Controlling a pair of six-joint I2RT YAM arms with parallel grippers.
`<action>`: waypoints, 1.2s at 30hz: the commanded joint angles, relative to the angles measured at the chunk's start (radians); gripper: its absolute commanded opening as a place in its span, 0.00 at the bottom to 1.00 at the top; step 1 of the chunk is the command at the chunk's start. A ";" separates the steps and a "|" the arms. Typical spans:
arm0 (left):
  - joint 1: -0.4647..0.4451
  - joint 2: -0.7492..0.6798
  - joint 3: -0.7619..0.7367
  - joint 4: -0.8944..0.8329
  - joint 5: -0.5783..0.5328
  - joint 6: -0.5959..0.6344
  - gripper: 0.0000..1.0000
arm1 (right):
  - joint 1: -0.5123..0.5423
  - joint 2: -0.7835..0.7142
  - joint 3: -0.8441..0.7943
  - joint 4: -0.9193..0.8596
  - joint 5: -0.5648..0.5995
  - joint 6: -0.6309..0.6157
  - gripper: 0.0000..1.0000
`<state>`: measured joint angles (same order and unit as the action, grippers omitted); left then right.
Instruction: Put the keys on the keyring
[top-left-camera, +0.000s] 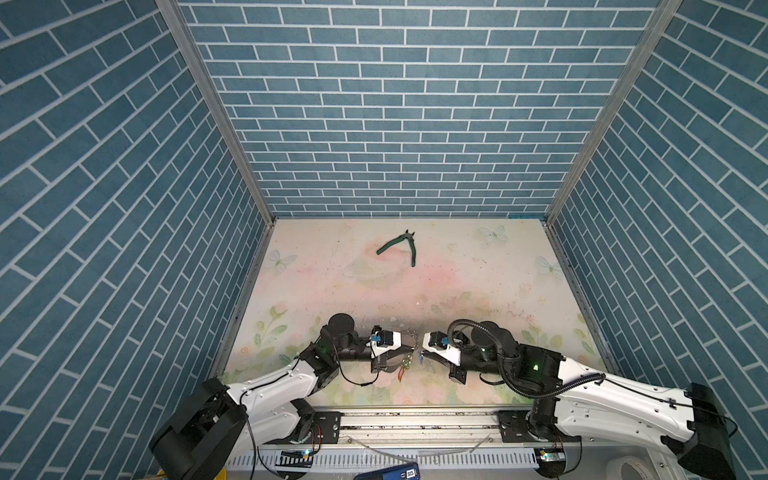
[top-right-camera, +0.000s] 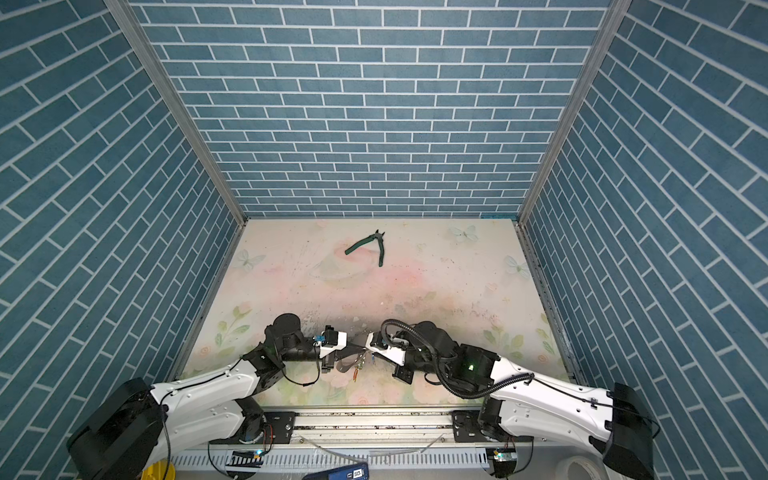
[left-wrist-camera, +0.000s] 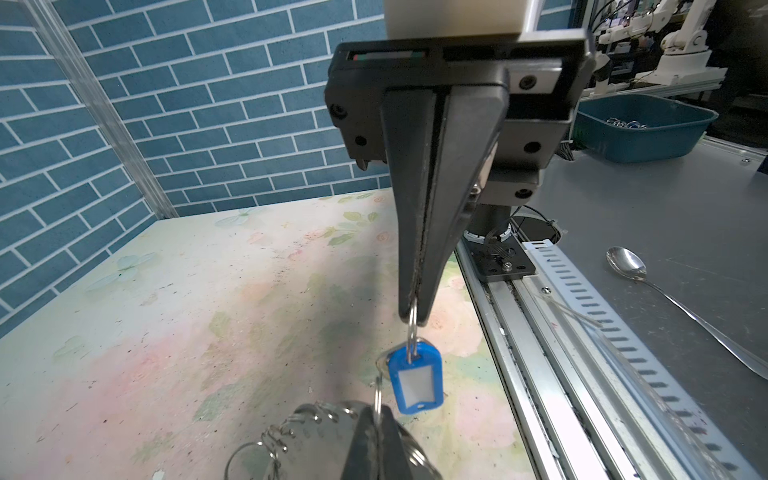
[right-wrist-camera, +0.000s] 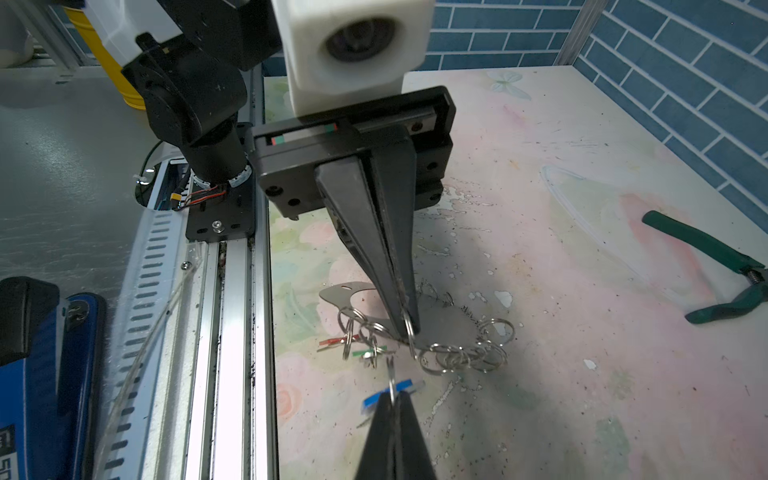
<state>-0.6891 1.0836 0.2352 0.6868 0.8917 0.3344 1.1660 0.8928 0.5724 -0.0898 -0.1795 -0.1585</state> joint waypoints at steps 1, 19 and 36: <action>-0.007 0.009 0.019 0.014 0.048 0.010 0.00 | 0.006 0.006 0.046 0.033 -0.032 -0.039 0.00; -0.012 0.021 0.026 0.025 0.081 -0.011 0.00 | 0.006 0.026 0.052 0.051 -0.027 -0.039 0.00; -0.012 0.016 0.019 0.066 0.087 -0.035 0.00 | 0.008 0.038 0.045 0.053 -0.013 -0.026 0.00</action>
<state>-0.6956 1.1061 0.2371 0.6876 0.9478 0.3172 1.1671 0.9203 0.5789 -0.0486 -0.1902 -0.1654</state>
